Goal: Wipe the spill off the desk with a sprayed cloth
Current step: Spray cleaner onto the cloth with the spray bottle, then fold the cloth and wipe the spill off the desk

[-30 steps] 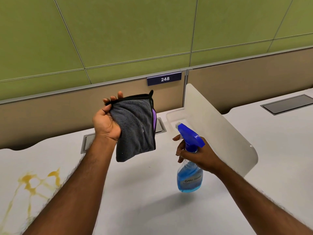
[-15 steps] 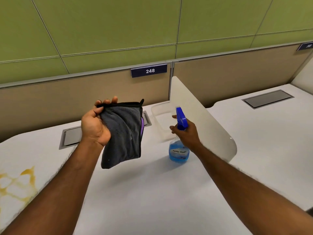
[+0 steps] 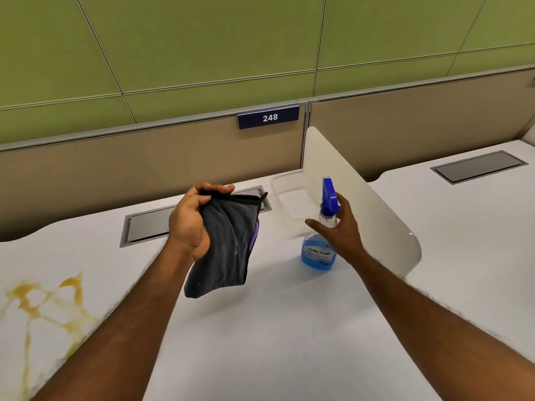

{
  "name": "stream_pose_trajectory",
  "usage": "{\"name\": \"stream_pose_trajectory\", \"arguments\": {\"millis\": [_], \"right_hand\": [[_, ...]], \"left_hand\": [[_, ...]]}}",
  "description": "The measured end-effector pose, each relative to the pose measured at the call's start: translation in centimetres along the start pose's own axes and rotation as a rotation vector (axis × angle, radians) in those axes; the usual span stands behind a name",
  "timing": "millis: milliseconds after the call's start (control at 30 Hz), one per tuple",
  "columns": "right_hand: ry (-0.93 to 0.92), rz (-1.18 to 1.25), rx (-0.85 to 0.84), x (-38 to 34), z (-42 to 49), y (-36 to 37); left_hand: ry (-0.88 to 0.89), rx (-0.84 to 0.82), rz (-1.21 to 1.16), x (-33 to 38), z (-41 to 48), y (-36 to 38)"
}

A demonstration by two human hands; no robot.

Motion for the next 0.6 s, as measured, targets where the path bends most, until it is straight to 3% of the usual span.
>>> {"name": "stream_pose_trajectory", "arguments": {"millis": [33,133,200,300,433,600], "right_hand": [[0.015,-0.018,0.063,0.3,-0.6,-0.5],[-0.021,-0.051,0.466,1.2,-4.5,-1.8],[-0.099,-0.087,0.582,1.7,-7.8,-1.4],[-0.206,-0.091,0.42,1.3,-10.5,1.4],[-0.309,-0.078,-0.092,-2.7,-10.7,6.8],[-0.511,-0.294,-0.339,-9.4,-9.2,11.0]], "left_hand": [[0.012,-0.004,0.045,0.0,-0.2,-0.2],[0.033,-0.035,0.127,0.2,-0.9,-0.6],[0.034,-0.063,0.159,0.1,-1.2,-0.6],[0.032,-0.126,0.196,0.2,-1.9,-0.9],[0.027,-0.259,0.332,0.8,-2.9,-1.2],[0.023,-0.378,0.454,1.9,-4.6,-2.8]]}}
Point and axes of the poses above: each hand's wrist, its own z-axis towards the middle knuckle, its own y-axis out of the palm, x = y × z, the point moved 3 cm from there along z, towards the middle knuckle
